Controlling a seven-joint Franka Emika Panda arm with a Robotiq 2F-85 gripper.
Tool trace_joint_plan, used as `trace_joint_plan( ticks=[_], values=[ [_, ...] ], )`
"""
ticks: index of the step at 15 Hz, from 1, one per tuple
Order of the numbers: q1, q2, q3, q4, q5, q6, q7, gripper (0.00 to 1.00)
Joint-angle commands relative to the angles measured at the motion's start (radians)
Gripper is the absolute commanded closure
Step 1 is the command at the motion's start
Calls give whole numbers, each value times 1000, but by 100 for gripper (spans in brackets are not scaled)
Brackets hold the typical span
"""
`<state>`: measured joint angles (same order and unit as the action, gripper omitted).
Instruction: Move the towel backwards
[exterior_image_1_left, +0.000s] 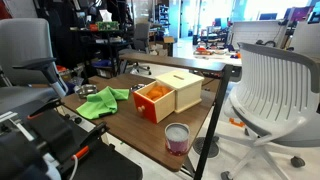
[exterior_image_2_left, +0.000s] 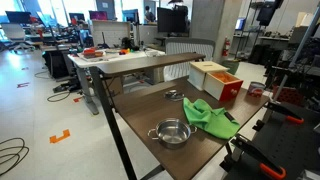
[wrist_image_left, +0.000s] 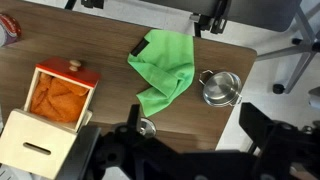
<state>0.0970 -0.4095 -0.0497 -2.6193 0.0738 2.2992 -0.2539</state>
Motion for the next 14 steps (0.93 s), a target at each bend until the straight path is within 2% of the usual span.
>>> trace_joint_plan(
  ticks=[1,3,8,11,14],
  values=[
    [-5,0,5,2,2,-2,-1,0],
    [-5,0,5,2,2,-2,-1,0],
    [-28,66,10,-76,-20,125,32,0],
    [-59,182,4,-96,-46,241,54,0],
    [-93,340,4,-63,-71,327,96,0]
  ],
)
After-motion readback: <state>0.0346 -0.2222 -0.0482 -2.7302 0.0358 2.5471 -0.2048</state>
